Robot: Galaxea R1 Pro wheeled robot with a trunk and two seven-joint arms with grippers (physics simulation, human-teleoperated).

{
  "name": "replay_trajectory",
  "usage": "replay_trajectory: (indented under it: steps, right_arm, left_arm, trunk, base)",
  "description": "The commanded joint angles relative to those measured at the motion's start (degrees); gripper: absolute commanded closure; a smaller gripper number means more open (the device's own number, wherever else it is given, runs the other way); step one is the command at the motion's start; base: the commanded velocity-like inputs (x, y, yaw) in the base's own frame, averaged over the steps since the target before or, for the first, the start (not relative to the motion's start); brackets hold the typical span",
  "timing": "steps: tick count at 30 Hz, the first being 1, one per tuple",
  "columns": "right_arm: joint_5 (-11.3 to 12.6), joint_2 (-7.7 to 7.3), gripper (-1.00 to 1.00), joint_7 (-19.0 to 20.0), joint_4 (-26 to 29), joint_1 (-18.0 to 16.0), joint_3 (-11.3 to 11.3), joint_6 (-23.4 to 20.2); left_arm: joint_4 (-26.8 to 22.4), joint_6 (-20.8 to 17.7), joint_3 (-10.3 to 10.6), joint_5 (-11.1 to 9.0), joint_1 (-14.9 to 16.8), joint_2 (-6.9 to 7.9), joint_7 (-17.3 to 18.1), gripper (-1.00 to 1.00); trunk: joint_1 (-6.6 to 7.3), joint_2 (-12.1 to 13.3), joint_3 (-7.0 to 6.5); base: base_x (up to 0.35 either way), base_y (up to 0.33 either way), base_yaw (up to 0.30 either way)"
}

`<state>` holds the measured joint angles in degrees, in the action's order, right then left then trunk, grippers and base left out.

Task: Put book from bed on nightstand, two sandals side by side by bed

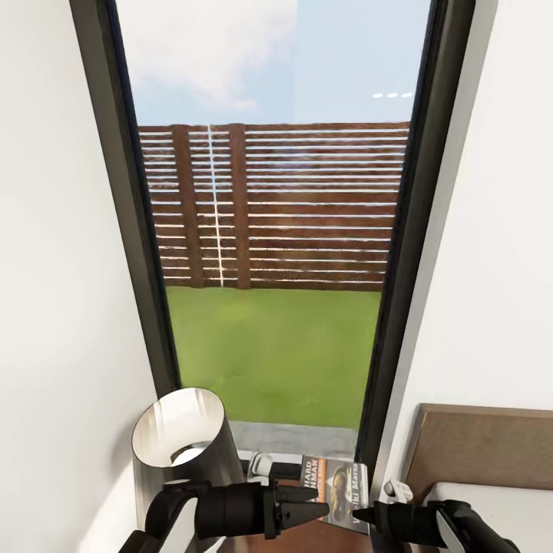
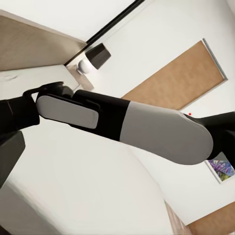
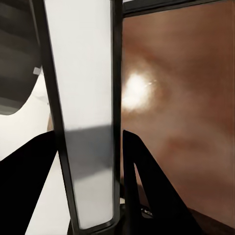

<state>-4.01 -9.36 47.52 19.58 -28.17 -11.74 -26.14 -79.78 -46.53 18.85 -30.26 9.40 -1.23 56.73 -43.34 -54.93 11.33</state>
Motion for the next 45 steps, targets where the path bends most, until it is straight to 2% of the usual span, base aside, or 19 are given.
replay_trajectory:
  steps: [1, 9, 15, 29, 45]
  right_arm:
    - [-0.32, 0.08, 1.00, 0.26, 0.00, -0.04, -0.51, -0.46]
    - [-0.30, 0.43, 1.00, 0.03, -0.42, -0.04, -0.54, -0.55]
    - [-0.30, 0.57, 1.00, -0.04, -0.55, -0.04, -0.56, -0.53]
    - [-0.30, 0.76, 1.00, -0.13, -0.59, -0.04, -0.56, -0.44]
    - [-0.30, 0.91, 1.00, -0.11, -0.59, -0.04, -0.55, -0.27]
  left_arm:
    - [0.03, -0.33, 0.07, -0.22, 0.04, 0.00, 0.00, -1.00]
    - [0.59, -0.32, 0.29, 0.15, 0.01, -0.10, -0.02, -1.00]
    - [0.95, -0.31, 0.43, 1.14, -0.11, -0.11, 0.03, -1.00]
    - [4.17, -0.23, 0.48, 2.23, -0.91, -0.32, 0.15, -1.00]
    - [4.46, -0.22, 0.48, 2.65, -1.04, -0.18, 0.25, -1.00]
  trunk:
    - [-0.23, -0.48, 0.27]
    - [-1.99, -3.69, 1.70]
    - [-3.31, -6.09, 2.78]
    - [-6.38, -11.71, 5.29]
    - [-9.90, -18.12, 8.17]
  base:
    - [0.000, 0.000, 0.000]
    - [0.000, 0.000, 0.000]
    - [0.000, 0.000, 0.000]
    - [0.000, 0.000, 0.000]
    - [0.000, 0.000, 0.000]
